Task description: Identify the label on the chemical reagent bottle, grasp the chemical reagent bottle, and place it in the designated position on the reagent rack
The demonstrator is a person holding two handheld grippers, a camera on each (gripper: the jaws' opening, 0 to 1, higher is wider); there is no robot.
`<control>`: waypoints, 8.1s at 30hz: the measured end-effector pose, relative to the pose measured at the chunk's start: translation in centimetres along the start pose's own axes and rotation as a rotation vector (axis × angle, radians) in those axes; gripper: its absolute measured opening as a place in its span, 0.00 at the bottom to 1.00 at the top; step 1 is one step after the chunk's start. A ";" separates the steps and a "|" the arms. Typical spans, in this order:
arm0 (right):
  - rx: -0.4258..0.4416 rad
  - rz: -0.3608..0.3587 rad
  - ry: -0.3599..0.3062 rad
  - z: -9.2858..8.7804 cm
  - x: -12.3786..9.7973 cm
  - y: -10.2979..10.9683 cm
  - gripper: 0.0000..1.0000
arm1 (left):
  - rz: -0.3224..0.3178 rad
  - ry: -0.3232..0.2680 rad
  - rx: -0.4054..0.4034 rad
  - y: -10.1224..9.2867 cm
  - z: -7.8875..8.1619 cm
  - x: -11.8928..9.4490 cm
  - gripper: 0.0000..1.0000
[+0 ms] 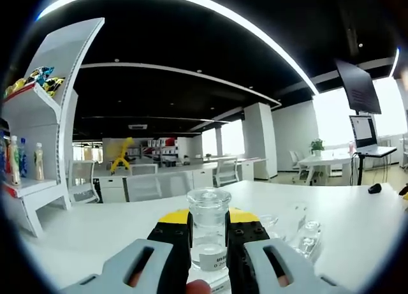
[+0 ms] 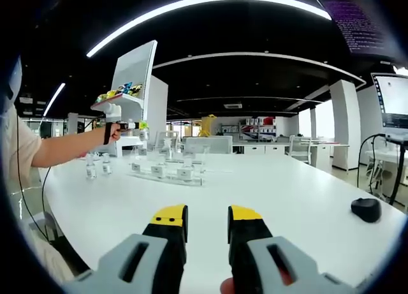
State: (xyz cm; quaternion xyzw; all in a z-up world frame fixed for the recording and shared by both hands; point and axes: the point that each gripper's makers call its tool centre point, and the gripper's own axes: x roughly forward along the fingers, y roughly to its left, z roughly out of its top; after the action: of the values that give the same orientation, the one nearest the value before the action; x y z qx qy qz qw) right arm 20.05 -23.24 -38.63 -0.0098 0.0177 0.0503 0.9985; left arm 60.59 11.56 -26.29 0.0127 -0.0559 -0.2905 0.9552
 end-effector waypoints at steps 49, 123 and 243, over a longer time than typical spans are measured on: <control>-0.007 -0.029 0.000 0.0 -0.6 -1.5 0.25 | 0.031 0.110 -0.052 -0.4 -6.4 1.3 0.20; -0.015 -0.017 -0.049 1.8 -1.5 -0.5 0.25 | 0.041 0.118 -0.032 -1.4 -4.8 -2.4 0.36; -0.043 -0.003 -0.157 6.5 -8.1 1.9 0.24 | 0.075 -0.091 0.108 -6.1 3.7 -37.2 0.37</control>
State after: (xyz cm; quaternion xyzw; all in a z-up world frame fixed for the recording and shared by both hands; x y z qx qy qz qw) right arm 12.06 -21.98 -31.92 -0.0273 -0.0616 0.0497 0.9965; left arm 26.05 27.23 -26.68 0.0490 -0.1154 -0.2511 0.9598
